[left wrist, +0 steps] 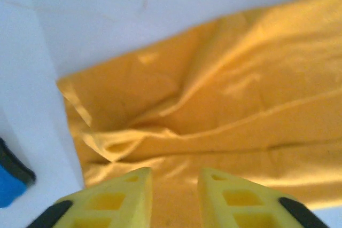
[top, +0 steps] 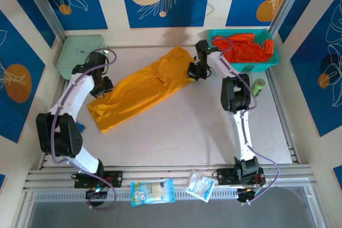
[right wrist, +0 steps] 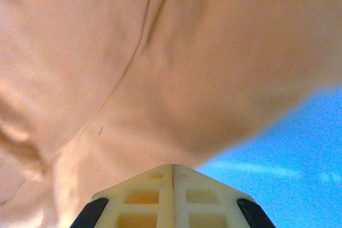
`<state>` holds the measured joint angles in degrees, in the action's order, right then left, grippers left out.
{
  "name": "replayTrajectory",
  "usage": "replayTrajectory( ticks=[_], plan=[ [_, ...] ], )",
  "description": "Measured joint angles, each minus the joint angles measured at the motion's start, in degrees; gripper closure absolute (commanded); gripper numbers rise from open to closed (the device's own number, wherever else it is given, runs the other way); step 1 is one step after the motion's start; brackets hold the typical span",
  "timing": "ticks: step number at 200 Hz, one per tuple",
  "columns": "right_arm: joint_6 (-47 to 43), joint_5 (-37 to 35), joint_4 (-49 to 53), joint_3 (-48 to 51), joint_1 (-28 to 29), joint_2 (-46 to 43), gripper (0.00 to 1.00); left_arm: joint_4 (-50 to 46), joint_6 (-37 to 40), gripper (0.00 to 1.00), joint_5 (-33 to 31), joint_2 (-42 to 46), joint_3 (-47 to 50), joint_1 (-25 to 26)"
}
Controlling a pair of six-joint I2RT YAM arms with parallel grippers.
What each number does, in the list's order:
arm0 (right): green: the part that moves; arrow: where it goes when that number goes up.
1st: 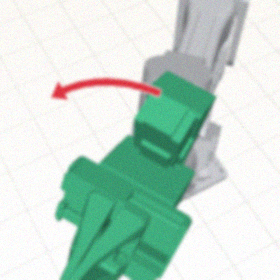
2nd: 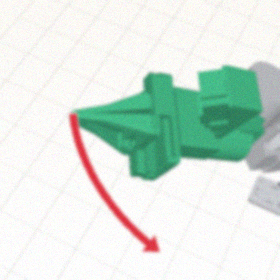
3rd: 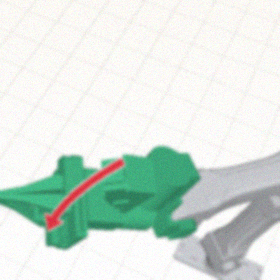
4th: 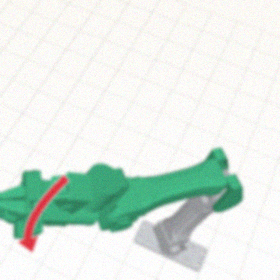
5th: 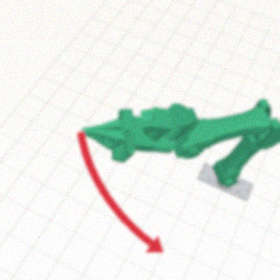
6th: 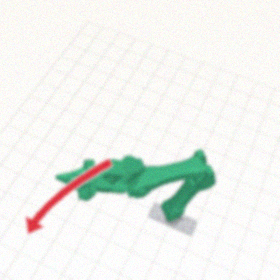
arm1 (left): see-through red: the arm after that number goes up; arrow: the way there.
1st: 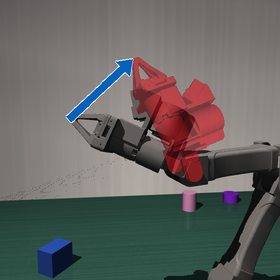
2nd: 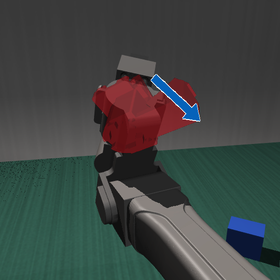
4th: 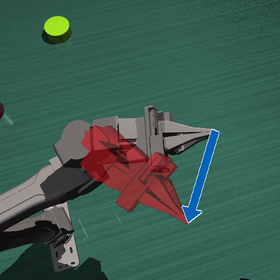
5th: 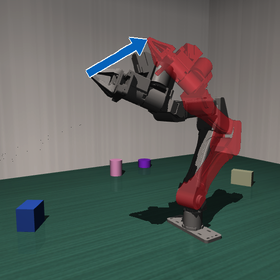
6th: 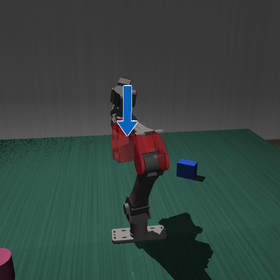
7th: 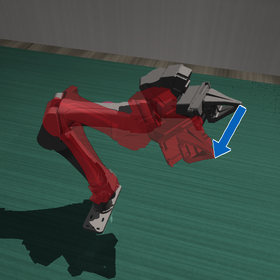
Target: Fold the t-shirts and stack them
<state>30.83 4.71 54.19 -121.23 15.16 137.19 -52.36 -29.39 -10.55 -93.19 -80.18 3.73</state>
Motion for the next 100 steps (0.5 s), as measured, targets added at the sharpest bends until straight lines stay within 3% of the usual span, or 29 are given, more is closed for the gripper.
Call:
replayTrajectory(
  ticks=[23,41,66,100],
  plan=[
    [4.42,-0.76,-4.94,12.59,2.78,-11.50,1.00,0.55,0.48,0.86,-0.50,-7.56,-3.06,-2.36],
    [9.25,-1.40,-6.73,16.79,5.51,-16.22,1.00,0.74,0.72,0.90,-0.72,-13.62,-3.50,-2.86],
    [13.53,-1.49,-9.68,18.99,8.96,-17.00,1.00,0.68,1.01,0.92,-1.70,-18.25,-3.32,-2.84],
    [16.46,-1.27,-11.32,19.63,11.67,-15.17,1.00,1.09,1.03,0.94,-3.02,-18.03,-1.79,-2.82]
  ],
)
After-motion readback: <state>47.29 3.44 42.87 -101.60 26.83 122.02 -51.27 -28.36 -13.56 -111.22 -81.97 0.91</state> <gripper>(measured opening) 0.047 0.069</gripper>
